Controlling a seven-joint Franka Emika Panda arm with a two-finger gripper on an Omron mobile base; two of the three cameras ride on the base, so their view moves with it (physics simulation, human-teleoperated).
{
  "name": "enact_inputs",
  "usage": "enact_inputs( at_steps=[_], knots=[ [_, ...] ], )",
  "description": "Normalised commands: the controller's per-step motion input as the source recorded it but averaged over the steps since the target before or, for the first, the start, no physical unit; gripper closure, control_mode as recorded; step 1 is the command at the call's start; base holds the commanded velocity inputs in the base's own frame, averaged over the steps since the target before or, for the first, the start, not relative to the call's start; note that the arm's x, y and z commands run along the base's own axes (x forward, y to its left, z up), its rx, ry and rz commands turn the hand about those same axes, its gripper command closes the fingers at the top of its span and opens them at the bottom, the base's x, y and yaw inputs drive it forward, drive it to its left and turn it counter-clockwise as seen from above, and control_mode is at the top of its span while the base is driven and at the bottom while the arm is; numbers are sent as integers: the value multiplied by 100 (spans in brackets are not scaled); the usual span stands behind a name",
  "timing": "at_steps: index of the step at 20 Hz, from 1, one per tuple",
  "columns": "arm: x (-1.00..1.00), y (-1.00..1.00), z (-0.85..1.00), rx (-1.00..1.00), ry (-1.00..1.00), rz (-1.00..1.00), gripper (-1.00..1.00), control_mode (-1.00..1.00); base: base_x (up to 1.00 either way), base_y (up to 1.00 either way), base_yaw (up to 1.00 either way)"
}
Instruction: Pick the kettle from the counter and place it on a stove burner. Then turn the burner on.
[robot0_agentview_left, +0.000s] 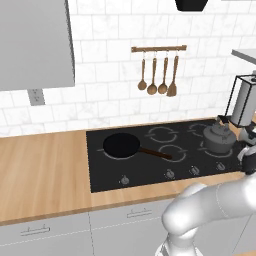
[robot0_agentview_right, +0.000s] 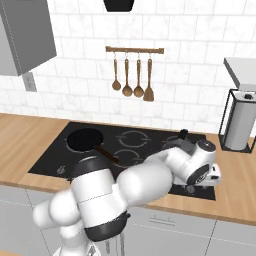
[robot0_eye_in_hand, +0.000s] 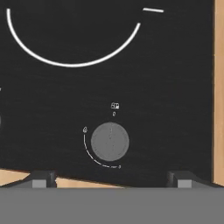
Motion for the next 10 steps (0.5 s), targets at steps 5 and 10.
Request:
enact_inputs(
  at_steps=[5, 10],
  knots=[
    [0, 5, -34, 0, 0, 0, -100, -100, 0, 0, 0],
    [0, 9, -33, 0, 0, 0, -100, -100, 0, 0, 0]
  ],
)
